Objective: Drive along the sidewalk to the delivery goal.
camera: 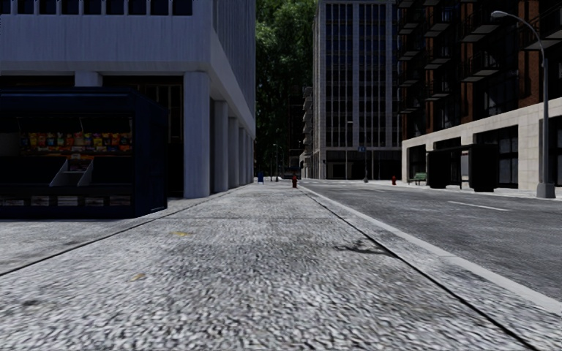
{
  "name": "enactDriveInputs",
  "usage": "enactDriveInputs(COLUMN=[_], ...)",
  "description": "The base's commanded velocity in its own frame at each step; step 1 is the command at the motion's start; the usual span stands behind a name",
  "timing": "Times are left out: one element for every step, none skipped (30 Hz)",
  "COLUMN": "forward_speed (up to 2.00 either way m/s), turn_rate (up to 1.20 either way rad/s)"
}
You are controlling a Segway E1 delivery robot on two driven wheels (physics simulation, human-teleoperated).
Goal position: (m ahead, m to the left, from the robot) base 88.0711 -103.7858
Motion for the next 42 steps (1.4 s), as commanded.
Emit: enactDriveInputs(forward_speed=[2.00, 2.00, 2.00, 2.00, 2.00, 2.00, 2.00, 2.00, 2.00, 2.00, 2.00, 2.00, 2.00, 2.00, 2.00, 2.00, 2.00, 2.00, 2.00, 2.00, 2.00, 2.00, 2.00, 2.00, 2.00, 2.00, 2.00, 2.00, 2.00, 2.00, 2.00, 2.00, 2.00, 2.00, 2.00, 2.00, 2.00, 2.00, 2.00, 2.00, 2.00, 2.00], turn_rate=[0.00, 0.00, 0.04, 0.16, 0.16, 0.24, 0.26, 0.26, 0.18, 0.18, 0.00, 0.00, 0.00, 0.00, 0.00, 0.00, 0.00, 0.00, 0.00, 0.00, 0.00, 0.00, 0.00, 0.00, 0.00, 0.00, 0.00, 0.00, 0.00, 0.00, 0.00, 0.00, 0.00, 0.00, 0.00, 0.00, 0.00, 0.00, 0.00, 0.00, 0.00, 0.00])
